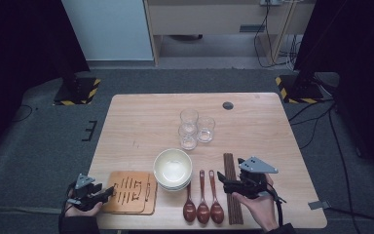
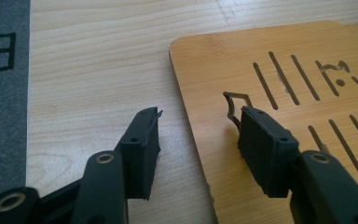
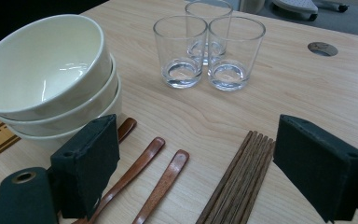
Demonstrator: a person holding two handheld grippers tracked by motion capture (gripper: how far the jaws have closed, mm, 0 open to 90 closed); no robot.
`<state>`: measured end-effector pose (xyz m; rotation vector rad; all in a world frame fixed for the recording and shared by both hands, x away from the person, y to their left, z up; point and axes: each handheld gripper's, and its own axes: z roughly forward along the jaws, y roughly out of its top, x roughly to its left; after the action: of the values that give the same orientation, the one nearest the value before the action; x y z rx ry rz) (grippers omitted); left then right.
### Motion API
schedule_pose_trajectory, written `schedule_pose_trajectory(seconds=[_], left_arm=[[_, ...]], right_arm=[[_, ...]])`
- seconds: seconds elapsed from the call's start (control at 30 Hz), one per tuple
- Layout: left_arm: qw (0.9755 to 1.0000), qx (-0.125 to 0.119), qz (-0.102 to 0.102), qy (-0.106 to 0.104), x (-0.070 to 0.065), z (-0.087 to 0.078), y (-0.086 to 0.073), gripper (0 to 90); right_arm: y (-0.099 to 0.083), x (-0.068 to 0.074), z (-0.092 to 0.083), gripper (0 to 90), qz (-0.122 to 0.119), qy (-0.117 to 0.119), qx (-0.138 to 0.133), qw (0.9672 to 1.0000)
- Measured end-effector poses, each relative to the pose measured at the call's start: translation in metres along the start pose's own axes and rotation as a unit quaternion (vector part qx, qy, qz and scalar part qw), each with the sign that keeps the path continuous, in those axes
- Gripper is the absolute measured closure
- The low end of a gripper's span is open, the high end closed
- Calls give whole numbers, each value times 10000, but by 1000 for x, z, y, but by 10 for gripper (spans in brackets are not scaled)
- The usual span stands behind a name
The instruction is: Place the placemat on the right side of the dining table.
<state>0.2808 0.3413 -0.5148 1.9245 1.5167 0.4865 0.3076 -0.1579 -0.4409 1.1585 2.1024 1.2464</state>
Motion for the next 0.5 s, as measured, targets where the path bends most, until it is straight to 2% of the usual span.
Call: schedule_pose_trajectory(seconds=[0.2, 0.3, 0.5], left_arm=[[9997, -193, -104, 107, 3, -7, 1, 470], [9997, -118, -68, 220, 4, -7, -1, 471], [9995, -84, -62, 282, 3, -11, -5, 478]], right_arm=[[-1, 0, 0, 151, 1, 11, 10, 10000], [0, 1, -1, 159, -9, 54, -10, 10000], [2, 9, -1, 165, -72, 167, -45, 9998]])
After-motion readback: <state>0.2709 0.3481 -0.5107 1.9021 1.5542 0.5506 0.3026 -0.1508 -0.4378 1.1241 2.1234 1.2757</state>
